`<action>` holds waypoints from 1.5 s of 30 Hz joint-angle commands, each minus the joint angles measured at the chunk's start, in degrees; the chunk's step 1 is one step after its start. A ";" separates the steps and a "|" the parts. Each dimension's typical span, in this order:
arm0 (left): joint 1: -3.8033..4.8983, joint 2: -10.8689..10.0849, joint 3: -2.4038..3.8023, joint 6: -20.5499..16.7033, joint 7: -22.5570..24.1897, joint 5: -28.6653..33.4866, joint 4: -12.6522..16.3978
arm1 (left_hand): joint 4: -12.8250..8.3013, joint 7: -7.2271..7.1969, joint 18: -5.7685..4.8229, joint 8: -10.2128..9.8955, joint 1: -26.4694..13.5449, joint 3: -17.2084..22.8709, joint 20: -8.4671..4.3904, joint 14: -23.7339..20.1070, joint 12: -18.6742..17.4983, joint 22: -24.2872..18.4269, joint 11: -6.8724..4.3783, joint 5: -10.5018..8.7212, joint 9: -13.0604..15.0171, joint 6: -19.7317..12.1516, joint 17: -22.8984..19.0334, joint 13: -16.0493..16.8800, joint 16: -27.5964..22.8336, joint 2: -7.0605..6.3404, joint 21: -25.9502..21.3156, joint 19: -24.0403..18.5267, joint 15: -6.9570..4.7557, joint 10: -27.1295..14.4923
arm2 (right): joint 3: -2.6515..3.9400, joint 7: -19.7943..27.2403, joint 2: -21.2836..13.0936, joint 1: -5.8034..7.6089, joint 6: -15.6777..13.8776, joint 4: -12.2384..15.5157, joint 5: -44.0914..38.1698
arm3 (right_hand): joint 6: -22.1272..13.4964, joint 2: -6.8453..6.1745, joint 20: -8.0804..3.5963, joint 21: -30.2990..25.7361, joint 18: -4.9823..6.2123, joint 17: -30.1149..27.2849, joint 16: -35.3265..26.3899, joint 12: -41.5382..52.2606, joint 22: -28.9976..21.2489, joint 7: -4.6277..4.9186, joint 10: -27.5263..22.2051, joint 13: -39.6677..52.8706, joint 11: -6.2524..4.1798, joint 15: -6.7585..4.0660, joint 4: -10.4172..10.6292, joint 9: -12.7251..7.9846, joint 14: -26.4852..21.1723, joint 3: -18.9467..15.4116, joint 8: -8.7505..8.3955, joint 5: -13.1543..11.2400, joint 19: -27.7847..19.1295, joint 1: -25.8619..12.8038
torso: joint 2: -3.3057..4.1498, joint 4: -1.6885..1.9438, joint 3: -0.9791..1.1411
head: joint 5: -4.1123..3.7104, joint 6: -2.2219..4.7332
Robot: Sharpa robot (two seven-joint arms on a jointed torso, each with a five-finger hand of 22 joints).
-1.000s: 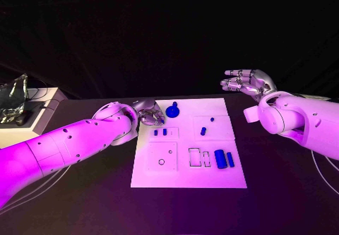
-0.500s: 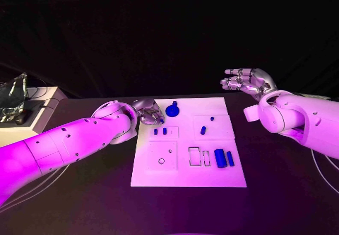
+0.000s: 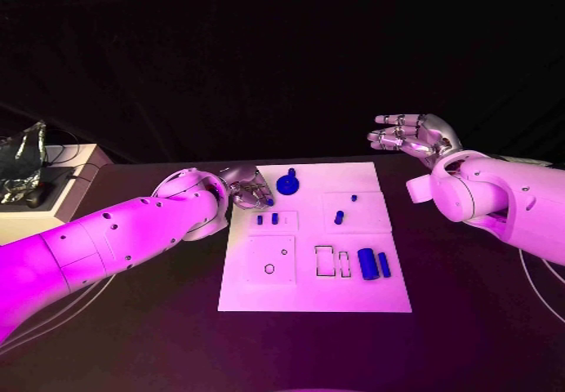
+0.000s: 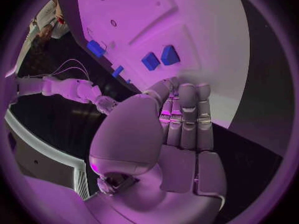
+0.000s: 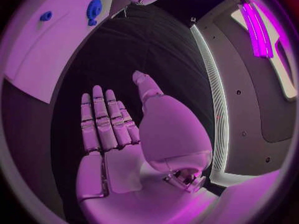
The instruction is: Assemble the parts on the task board
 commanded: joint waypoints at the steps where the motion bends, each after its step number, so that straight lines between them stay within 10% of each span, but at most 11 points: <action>1: -0.18 0.03 -0.11 1.84 -0.45 -0.18 0.04 | -0.01 -0.13 0.65 0.14 -0.07 0.22 0.26 -0.06 -0.04 0.74 -0.40 -0.07 -0.22 -1.14 0.02 0.05 -0.22 -0.35 -0.10 0.05 0.04 0.03 | 0.02 0.79 0.06 -0.01 0.99 0.02 -0.41 | 0.42 0.37 -0.08 -0.15 -0.27 -0.07 -0.23 -0.22 -0.06 3.35 0.47 0.00 0.12 0.03 -0.16 0.01 0.25 -0.04 -0.22 0.34 -0.16 -0.42 | -0.01 -0.04 0.07 | 0.01 -0.08; 26: -0.20 -1.13 -0.04 -0.23 -0.76 -0.13 0.30 | 0.47 -0.70 0.37 0.15 0.36 -0.27 0.09 -0.07 0.07 0.54 -0.68 -0.19 -0.28 -8.07 0.03 0.08 -0.19 -1.20 -0.55 0.36 -0.14 0.41 | 0.01 0.38 -0.16 -0.03 1.29 -0.10 -1.25 | 1.19 0.48 -0.14 -0.07 -0.26 -0.06 -0.20 -0.19 -0.02 3.20 1.00 0.02 -0.01 -0.09 -0.96 0.06 0.58 0.36 -0.17 -0.15 0.14 0.43 | -0.04 0.02 -0.02 | -0.17 0.32; 35: -0.22 -2.93 0.58 -4.95 1.75 4.36 0.40 | 0.75 -0.14 0.21 0.29 0.15 -0.38 0.31 -2.13 0.23 0.29 -0.01 -0.16 -0.19 -4.70 -0.72 0.01 -2.02 -1.40 -1.46 -0.64 0.33 -1.13 | 0.01 -1.94 -0.65 -0.09 3.69 -0.14 -14.20 | 16.54 1.63 -2.92 2.93 0.58 0.30 0.14 -0.21 0.93 0.53 8.39 -0.01 -2.94 -3.60 -5.00 0.73 9.89 6.67 0.60 -2.87 11.31 3.07 | -0.12 0.00 -0.02 | -0.22 0.84; 40: -0.92 -4.53 1.97 -9.15 6.38 14.18 0.74 | 1.34 0.54 -0.11 0.56 -0.07 -1.50 0.63 -3.68 2.03 -1.18 0.02 -0.22 -0.13 -1.97 -2.32 0.20 -5.25 -1.18 -3.92 -1.80 0.35 -1.36 | 0.01 -4.44 -1.17 -0.33 5.24 0.48 -27.71 | 20.81 1.17 -5.90 5.70 0.86 1.00 1.00 -0.13 1.84 -0.85 13.78 0.09 -4.92 -6.36 -6.41 0.88 16.81 10.45 0.94 -3.74 16.33 3.30 | -0.13 -0.05 -0.04 | -0.43 1.32; 45: -3.53 -7.44 5.04 -11.88 13.81 25.68 3.53 | 1.71 0.53 -0.90 0.45 0.23 -3.36 0.52 -3.60 5.55 -4.16 -0.32 -0.05 -0.13 -1.28 -4.60 0.38 -10.41 0.02 -7.81 -1.97 0.18 -2.31 | -0.17 -9.16 -2.32 -0.76 4.38 2.50 -41.31 | 23.27 0.60 -8.69 8.12 -0.75 1.46 0.34 -0.20 2.90 -1.63 17.08 0.12 -6.13 -7.93 -7.14 0.83 21.06 12.03 0.67 -3.88 18.72 2.78 | -0.15 -0.06 -0.05 | -1.23 1.94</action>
